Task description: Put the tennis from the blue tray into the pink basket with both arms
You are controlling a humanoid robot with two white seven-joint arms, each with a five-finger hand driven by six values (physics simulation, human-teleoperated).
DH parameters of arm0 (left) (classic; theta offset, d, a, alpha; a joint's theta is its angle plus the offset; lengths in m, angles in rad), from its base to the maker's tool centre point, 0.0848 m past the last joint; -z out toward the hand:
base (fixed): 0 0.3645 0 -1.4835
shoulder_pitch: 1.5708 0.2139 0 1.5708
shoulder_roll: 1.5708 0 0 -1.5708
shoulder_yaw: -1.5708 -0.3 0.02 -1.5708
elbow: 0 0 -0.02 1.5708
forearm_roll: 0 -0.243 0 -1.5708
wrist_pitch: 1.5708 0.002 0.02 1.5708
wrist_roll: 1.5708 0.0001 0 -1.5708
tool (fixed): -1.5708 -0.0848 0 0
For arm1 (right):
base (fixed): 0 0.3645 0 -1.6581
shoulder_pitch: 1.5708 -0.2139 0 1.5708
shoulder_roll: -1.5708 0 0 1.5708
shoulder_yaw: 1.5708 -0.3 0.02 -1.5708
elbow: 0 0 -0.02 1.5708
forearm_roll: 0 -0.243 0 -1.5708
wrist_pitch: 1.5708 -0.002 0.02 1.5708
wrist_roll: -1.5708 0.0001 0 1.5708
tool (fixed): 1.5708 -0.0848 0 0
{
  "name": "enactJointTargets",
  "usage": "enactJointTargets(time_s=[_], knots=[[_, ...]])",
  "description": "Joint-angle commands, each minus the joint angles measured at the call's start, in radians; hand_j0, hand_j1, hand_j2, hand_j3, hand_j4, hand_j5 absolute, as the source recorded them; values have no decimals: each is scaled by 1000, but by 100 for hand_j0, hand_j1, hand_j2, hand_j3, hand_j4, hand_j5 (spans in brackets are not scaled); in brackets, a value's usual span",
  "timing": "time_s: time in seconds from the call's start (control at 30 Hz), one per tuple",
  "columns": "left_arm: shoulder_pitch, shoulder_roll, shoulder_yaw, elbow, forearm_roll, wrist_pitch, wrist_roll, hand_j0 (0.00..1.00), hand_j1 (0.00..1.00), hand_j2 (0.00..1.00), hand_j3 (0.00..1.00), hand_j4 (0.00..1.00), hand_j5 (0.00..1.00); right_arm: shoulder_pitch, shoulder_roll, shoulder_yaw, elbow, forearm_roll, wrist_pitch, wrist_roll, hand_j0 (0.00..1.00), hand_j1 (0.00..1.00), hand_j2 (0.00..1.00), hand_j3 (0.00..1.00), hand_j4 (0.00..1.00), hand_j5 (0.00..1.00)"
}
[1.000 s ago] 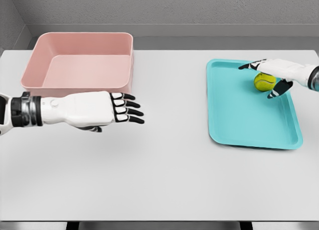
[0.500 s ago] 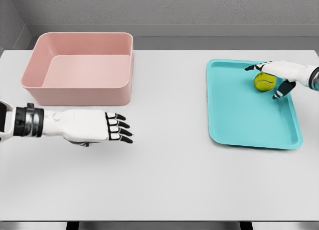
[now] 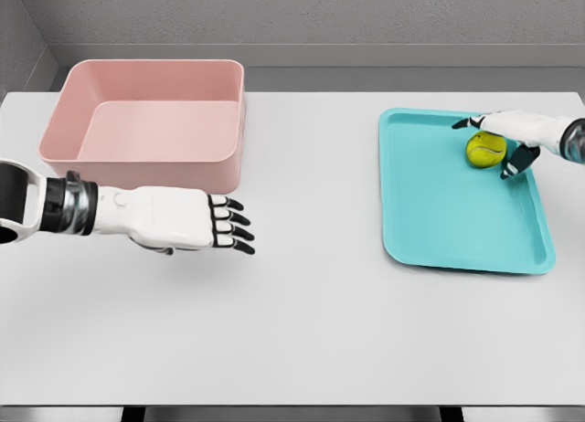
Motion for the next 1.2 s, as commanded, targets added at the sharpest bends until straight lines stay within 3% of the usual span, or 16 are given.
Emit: enactJointTargets(time_s=[0.0,0.6,1.0,1.17], knots=[[0,-5,1,0,10,1,0,100,100,100,100,100,100,0,4,4,10,0,1,-1,96,96,96,96,96,96],[-11,-5,-1,0,11,1,0,100,100,100,100,100,100,-15,20,11,57,21,1,-2,83,83,83,83,83,83],[-8,4,2,0,31,1,6,100,100,100,100,100,100,-14,33,11,71,21,0,-2,56,56,56,56,56,56],[-6,5,2,0,30,1,6,100,100,100,100,100,100,-23,32,7,70,20,-2,-2,56,56,56,56,56,56]])
